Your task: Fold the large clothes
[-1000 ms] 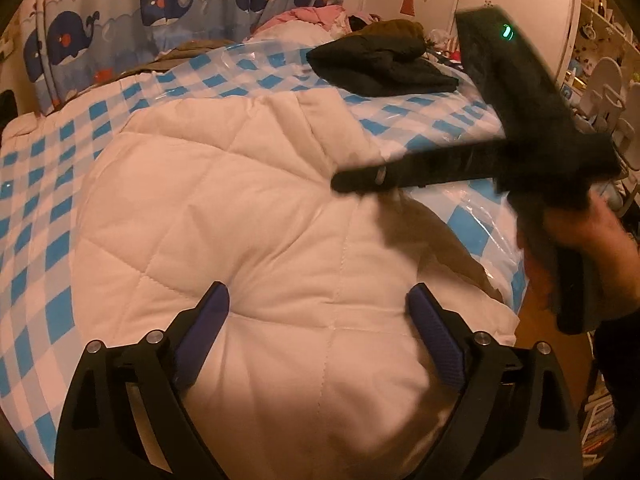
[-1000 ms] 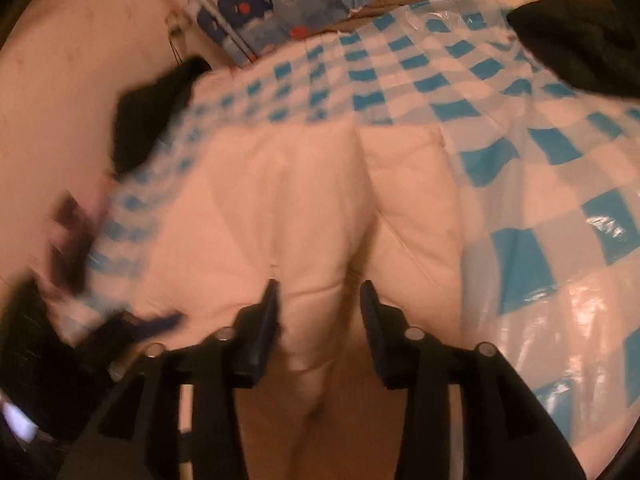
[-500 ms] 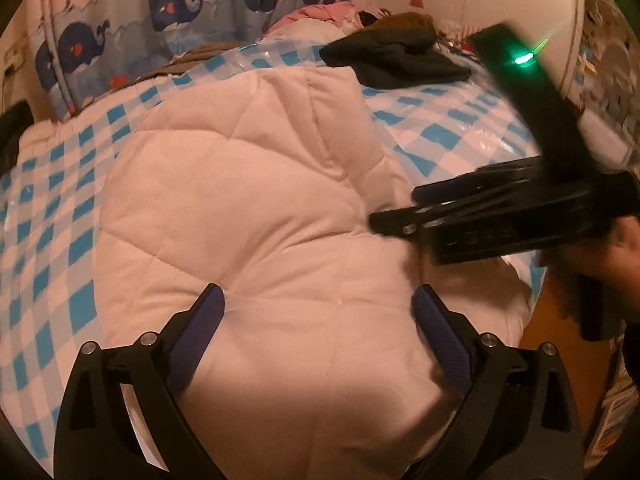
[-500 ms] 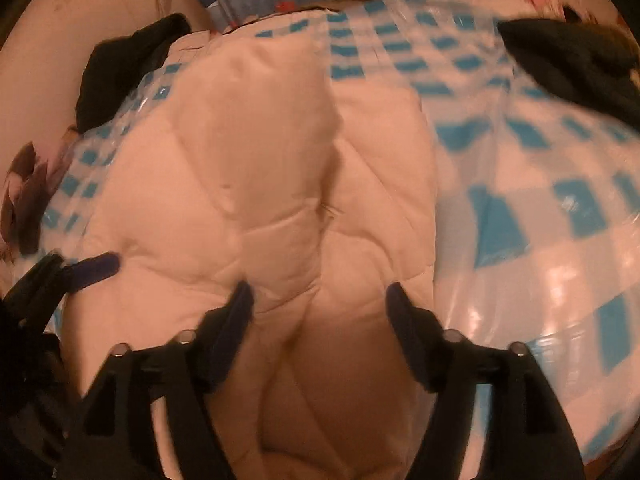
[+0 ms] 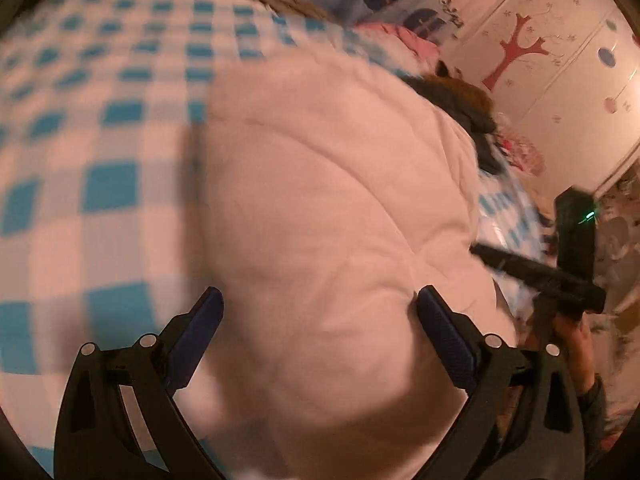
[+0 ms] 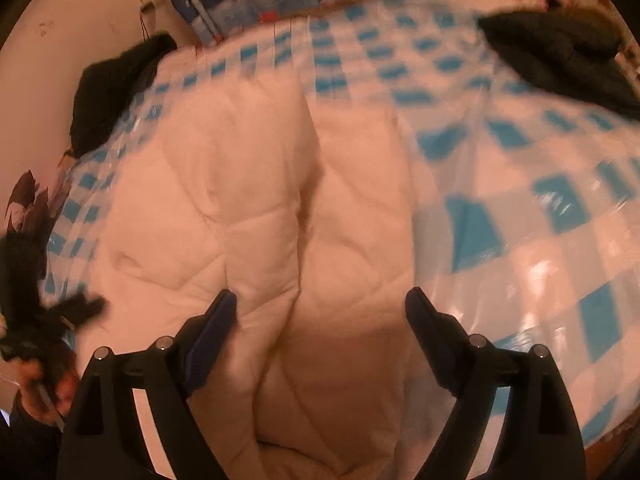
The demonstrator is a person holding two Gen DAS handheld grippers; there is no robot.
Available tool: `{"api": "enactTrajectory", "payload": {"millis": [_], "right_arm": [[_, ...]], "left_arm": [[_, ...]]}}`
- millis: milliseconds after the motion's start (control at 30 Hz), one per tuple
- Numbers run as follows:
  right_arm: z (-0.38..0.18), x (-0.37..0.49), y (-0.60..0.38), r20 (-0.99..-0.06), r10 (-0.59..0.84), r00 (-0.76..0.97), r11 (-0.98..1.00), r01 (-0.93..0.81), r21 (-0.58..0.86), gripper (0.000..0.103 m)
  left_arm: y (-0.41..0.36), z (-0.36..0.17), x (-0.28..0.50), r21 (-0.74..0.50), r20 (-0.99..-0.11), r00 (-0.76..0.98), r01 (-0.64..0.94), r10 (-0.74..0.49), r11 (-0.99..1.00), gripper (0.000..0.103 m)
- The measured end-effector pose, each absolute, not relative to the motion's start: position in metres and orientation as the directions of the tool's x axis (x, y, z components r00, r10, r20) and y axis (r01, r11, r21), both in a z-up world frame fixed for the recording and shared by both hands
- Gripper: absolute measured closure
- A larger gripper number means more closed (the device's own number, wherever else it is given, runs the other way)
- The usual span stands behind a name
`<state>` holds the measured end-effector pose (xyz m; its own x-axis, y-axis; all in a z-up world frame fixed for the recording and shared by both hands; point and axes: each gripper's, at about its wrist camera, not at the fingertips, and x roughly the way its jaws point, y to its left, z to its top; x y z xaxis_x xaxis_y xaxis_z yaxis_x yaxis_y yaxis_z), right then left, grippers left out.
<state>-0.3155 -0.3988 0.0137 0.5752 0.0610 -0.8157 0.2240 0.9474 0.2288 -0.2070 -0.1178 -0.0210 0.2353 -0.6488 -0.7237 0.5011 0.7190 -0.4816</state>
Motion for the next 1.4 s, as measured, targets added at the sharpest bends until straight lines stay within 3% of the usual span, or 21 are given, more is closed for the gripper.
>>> {"api": "enactTrajectory", "payload": {"millis": [67, 133, 233, 433, 500, 567, 667, 867, 1033, 1200, 1400], "right_arm": [[0.035, -0.317, -0.391, -0.77, 0.007, 0.638, 0.957, 0.218, 0.189, 0.008], [0.043, -0.309, -0.383, -0.755, -0.045, 0.654, 0.97, 0.21, 0.125, 0.007], [0.014, -0.28, -0.381, -0.822, -0.14, 0.552, 0.975, 0.223, -0.017, 0.007], [-0.024, -0.286, -0.414, -0.823, 0.033, 0.567, 0.931, 0.283, 0.232, 0.007], [-0.046, -0.291, -0.437, -0.783, 0.206, 0.587, 0.841, 0.304, 0.448, 0.007], [-0.06, -0.294, -0.449, -0.739, 0.293, 0.607, 0.773, 0.304, 0.557, 0.006], [-0.057, -0.295, -0.443, -0.741, 0.272, 0.614, 0.787, 0.301, 0.538, 0.006], [-0.045, -0.301, -0.443, -0.737, 0.287, 0.612, 0.793, 0.28, 0.541, 0.006], [-0.003, -0.307, -0.449, -0.73, 0.087, 0.678, 0.889, 0.279, 0.364, 0.006], [-0.025, -0.283, -0.453, -0.791, 0.154, 0.592, 0.866, 0.305, 0.397, 0.006], [-0.033, -0.287, -0.462, -0.787, 0.225, 0.575, 0.81, 0.338, 0.479, 0.006]], "left_arm": [[-0.125, -0.021, -0.214, -0.457, -0.725, 0.255, 0.516, -0.64, 0.724, 0.008], [-0.129, -0.019, -0.216, -0.442, -0.733, 0.258, 0.523, -0.629, 0.729, 0.008], [-0.127, -0.017, -0.217, -0.452, -0.736, 0.233, 0.53, -0.636, 0.717, 0.008], [-0.117, -0.021, -0.194, -0.546, -0.697, 0.194, 0.48, -0.69, 0.686, 0.008], [-0.132, -0.025, -0.198, -0.504, -0.715, 0.209, 0.508, -0.667, 0.699, 0.008], [-0.145, -0.019, -0.209, -0.412, -0.734, 0.267, 0.556, -0.624, 0.722, 0.007], [-0.16, -0.01, -0.228, -0.259, -0.747, 0.364, 0.612, -0.557, 0.747, 0.008], [-0.167, 0.003, -0.253, -0.114, -0.734, 0.473, 0.621, -0.486, 0.776, 0.009], [-0.173, 0.011, -0.263, -0.053, -0.725, 0.511, 0.626, -0.461, 0.778, 0.009], [-0.178, 0.012, -0.27, -0.006, -0.717, 0.547, 0.614, -0.432, 0.789, 0.009], [-0.181, 0.015, -0.276, 0.05, -0.706, 0.58, 0.613, -0.406, 0.789, 0.01]]}}
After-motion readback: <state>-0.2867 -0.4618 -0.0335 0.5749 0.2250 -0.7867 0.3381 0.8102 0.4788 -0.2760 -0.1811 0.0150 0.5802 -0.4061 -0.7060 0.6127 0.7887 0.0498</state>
